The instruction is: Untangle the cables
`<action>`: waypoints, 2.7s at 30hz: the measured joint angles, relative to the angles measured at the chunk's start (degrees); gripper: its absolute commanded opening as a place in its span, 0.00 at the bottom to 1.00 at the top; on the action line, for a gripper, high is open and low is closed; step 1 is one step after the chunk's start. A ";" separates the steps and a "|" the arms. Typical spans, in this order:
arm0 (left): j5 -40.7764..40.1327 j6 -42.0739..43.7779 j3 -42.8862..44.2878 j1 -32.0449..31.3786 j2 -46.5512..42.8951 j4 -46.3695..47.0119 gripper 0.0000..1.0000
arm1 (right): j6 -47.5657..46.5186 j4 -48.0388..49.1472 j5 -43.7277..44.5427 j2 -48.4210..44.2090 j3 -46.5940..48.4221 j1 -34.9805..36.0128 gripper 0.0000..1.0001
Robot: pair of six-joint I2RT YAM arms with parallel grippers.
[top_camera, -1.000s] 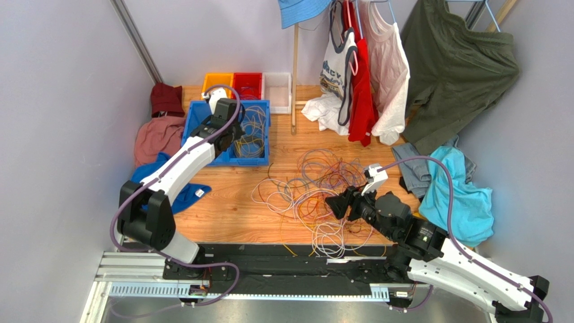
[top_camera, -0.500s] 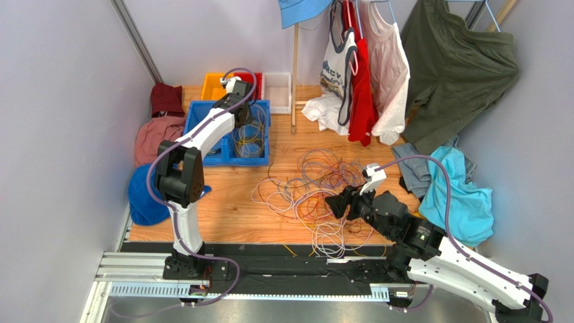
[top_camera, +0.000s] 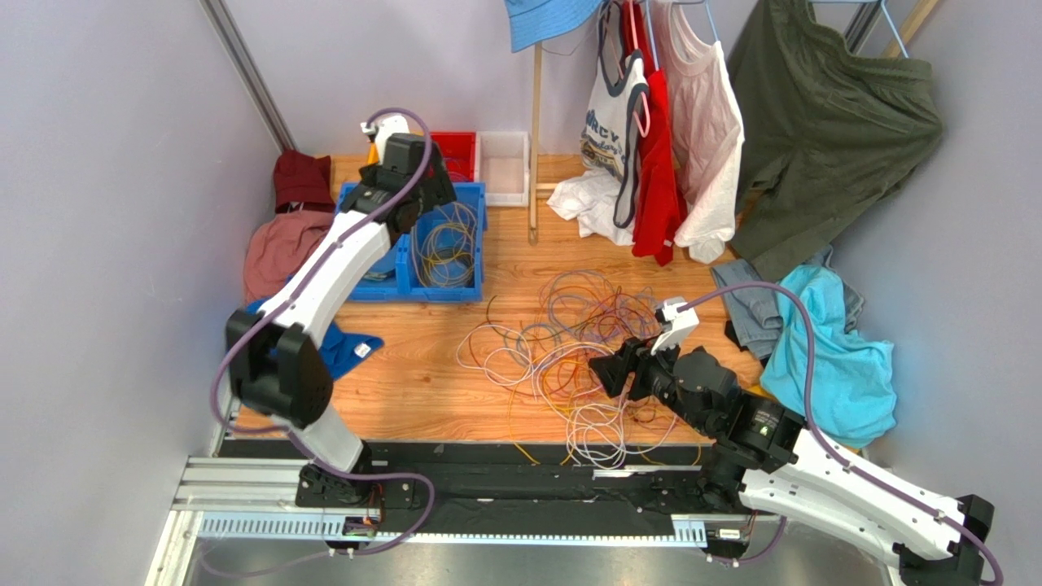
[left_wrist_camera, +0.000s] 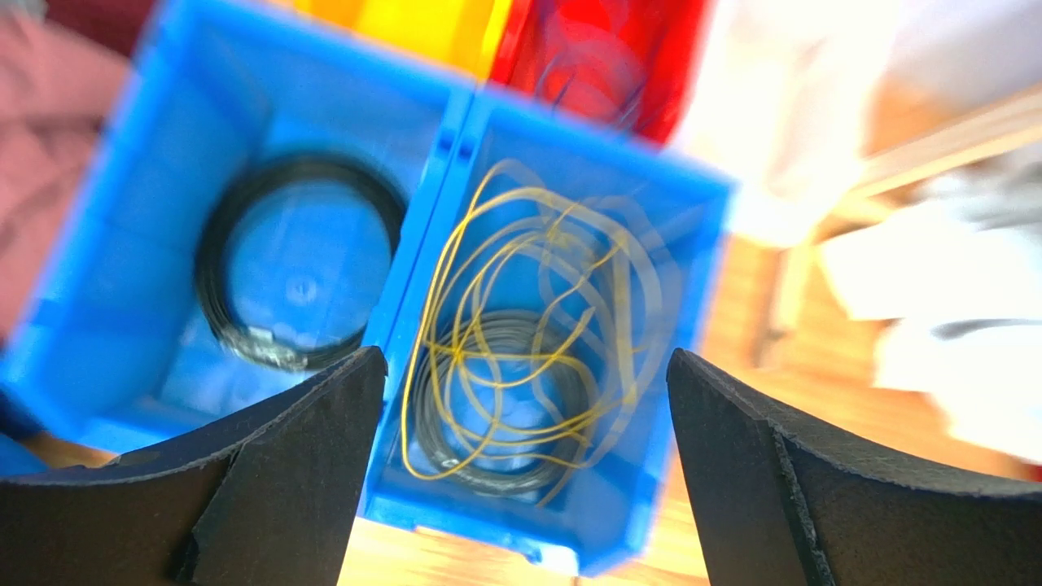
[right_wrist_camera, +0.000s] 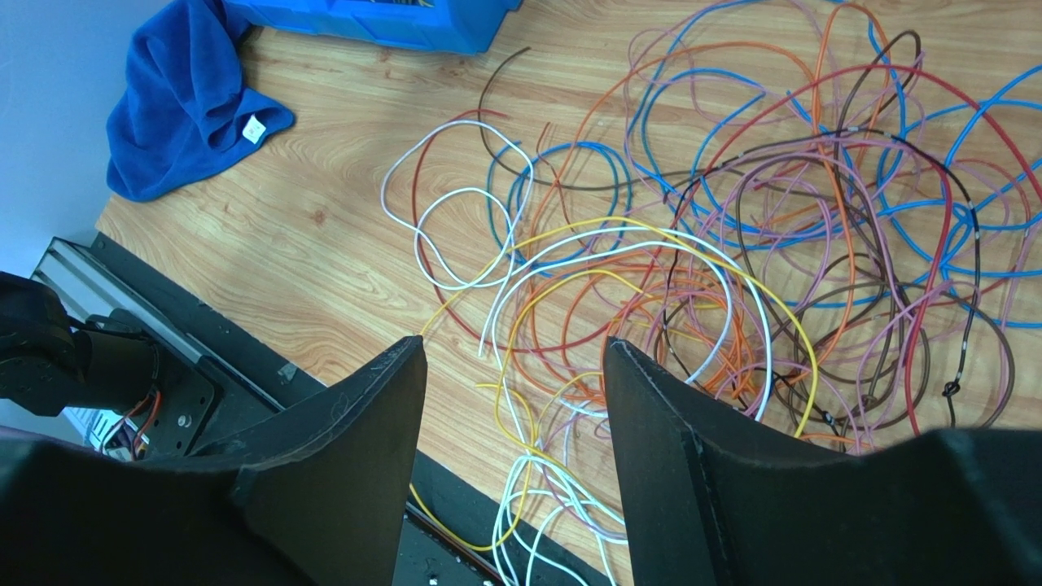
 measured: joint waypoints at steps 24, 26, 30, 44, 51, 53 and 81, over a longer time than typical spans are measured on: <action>11.13 2.45 -35.56 -38.27 -13.42 18.25 0.90 | 4.59 -6.05 3.93 -6.58 -2.23 0.00 0.58; 11.47 2.23 -35.56 -39.06 -12.26 18.99 0.90 | 5.25 -6.36 4.37 -6.45 -3.06 0.00 0.58; 10.19 0.96 -35.54 -39.23 -9.97 19.43 0.86 | 5.95 -7.39 4.61 -5.20 -3.48 0.00 0.58; 5.46 -7.91 -36.37 -37.57 -2.43 20.28 0.57 | 6.71 -7.43 4.50 -4.07 -3.87 0.00 0.58; 5.99 -11.54 -37.73 -34.49 1.77 23.67 0.24 | 6.73 -7.80 4.52 -4.83 -3.87 0.00 0.58; 6.38 -12.26 -37.73 -34.27 2.14 24.92 0.02 | 6.80 -7.85 4.55 -4.94 -3.87 0.00 0.58; 6.38 4.39 -20.17 -34.34 -46.14 -0.46 0.00 | 8.46 -6.27 2.62 -5.79 -6.16 0.00 0.57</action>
